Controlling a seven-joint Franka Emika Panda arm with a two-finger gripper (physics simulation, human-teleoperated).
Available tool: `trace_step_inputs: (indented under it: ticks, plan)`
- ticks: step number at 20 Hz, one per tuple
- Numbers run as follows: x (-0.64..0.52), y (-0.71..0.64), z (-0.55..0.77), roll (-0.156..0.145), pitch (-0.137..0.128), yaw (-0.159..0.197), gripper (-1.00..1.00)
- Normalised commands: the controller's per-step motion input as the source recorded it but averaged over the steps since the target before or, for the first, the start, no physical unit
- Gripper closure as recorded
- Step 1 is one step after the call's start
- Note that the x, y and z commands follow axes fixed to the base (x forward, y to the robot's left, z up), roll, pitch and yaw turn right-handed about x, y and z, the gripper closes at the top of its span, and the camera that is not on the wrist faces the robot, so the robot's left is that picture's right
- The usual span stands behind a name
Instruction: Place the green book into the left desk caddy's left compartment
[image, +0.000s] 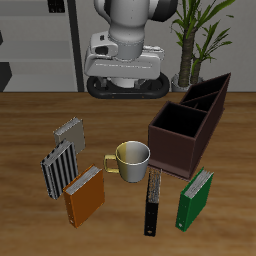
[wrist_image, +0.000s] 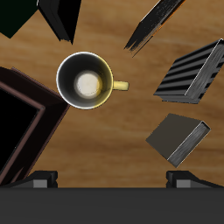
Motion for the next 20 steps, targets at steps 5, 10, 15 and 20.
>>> trace_step_inputs:
  ticks: [5, 10, 15, 20]
  plan:
    - [0.31, 0.22, 0.05, -0.013, -0.01, -0.013, -1.0]
    - [0.3, 0.35, 0.06, 0.001, 0.007, -0.038, -1.0]
    - [0.29, 0.43, 0.1, -0.007, -0.03, -0.041, -1.0]
    - [0.3, 0.51, -0.01, 0.004, -0.037, -0.059, -1.0]
